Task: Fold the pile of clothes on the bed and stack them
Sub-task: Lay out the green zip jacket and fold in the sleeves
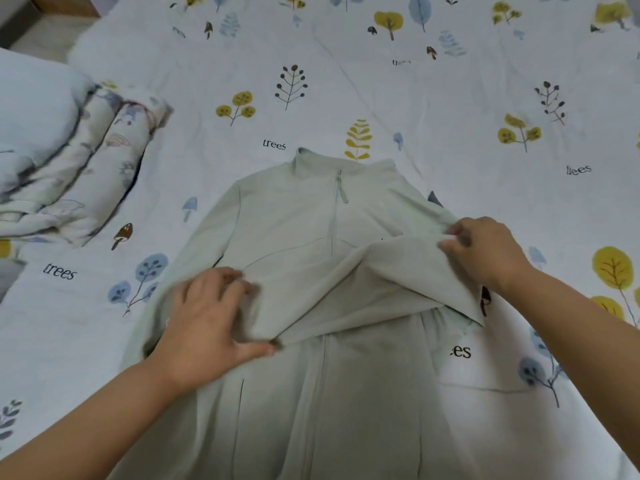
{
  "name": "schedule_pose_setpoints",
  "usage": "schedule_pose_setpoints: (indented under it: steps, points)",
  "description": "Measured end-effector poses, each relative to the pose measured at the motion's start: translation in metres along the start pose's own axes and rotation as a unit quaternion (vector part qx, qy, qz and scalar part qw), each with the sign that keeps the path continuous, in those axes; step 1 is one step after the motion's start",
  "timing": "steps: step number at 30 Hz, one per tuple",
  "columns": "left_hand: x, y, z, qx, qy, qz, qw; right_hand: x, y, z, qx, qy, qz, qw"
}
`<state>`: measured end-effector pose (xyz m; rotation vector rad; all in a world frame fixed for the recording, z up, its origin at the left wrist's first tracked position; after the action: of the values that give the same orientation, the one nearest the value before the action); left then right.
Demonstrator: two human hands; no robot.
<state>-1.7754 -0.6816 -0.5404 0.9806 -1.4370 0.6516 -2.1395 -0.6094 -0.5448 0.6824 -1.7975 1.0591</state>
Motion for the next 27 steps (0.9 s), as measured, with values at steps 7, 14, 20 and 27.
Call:
schedule_pose_setpoints:
  steps: [7,14,20,27]
  points:
    - [0.008,-0.024,0.018,0.017,-0.099,-0.263,0.960,0.014,0.016,0.004,-0.054,0.101,0.031,0.993]
    - [0.006,-0.043,0.027,0.131,-0.150,-0.345,0.917,0.007,0.000,-0.022,-0.137,0.125,0.031,0.982]
    - [-0.011,-0.033,0.016,0.076,-0.242,-0.243,0.936,-0.019,-0.009,-0.050,-0.204,0.044,0.107,0.972]
    - [-0.012,-0.053,0.009,0.119,-0.338,-0.397,0.845,0.005,-0.006,-0.064,-0.043,0.195,0.193,0.961]
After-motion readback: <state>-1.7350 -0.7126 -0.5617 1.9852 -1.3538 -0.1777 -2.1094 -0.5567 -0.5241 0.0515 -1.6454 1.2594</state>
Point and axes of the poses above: each hand's wrist, its own z-axis towards the middle knuckle, its own x-axis out of the back of the hand, y = z × x, the point moved 5 cm from there along z, towards the middle knuckle, and after that the axes turned 9 degrees about x, right-handed, at the moved point
